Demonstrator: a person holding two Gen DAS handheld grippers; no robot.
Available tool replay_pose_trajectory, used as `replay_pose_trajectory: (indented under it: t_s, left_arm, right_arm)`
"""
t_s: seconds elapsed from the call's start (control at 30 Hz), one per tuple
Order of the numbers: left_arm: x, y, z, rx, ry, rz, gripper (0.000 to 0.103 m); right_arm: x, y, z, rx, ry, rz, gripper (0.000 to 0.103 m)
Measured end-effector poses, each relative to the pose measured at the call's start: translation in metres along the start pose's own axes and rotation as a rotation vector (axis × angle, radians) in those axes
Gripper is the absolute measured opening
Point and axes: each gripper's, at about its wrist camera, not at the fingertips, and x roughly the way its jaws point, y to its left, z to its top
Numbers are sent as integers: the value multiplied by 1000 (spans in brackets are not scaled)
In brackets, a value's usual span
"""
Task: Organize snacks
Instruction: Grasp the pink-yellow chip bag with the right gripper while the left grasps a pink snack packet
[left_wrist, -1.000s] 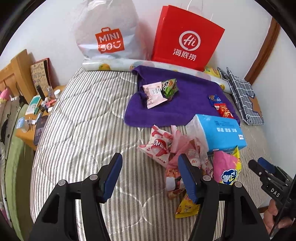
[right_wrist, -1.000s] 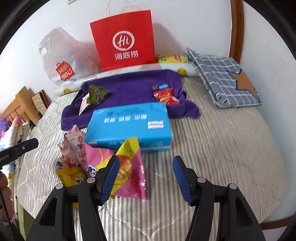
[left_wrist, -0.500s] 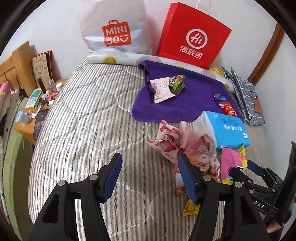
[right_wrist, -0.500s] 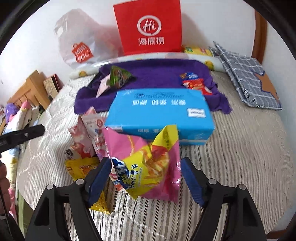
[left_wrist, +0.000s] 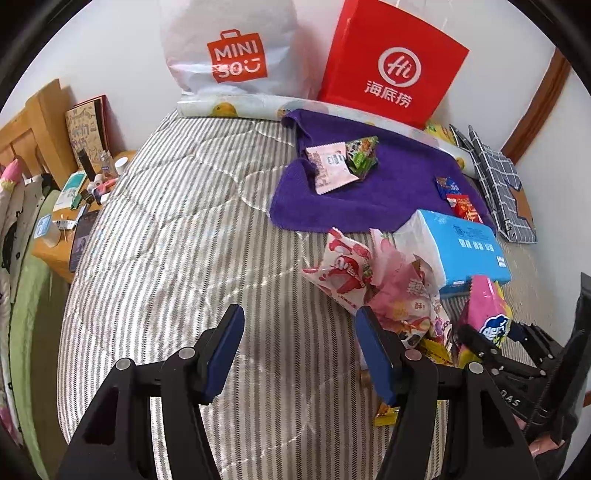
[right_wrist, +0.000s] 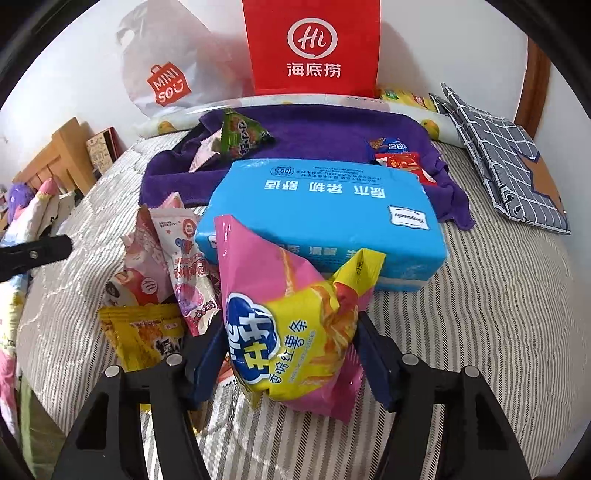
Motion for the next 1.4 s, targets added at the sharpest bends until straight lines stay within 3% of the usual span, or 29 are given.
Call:
replay_pose_trajectory:
  t_s: [0.4, 0.93, 1.23, 1.4]
  left_arm:
    - [26, -43, -5, 71, 61, -81, 62]
    - [36, -52, 1, 82, 88, -196, 62]
    - [52, -67, -2, 113, 127, -178, 62]
    - [59, -68, -4, 111, 121, -164, 48]
  right_arm:
    - [-42, -34, -9, 50, -62, -70, 63]
    - [-44, -51, -15, 78, -53, -90, 63]
    - [-42, -52, -16, 75, -46, -101, 63]
    - [-42, -57, -17, 84, -40, -111, 63]
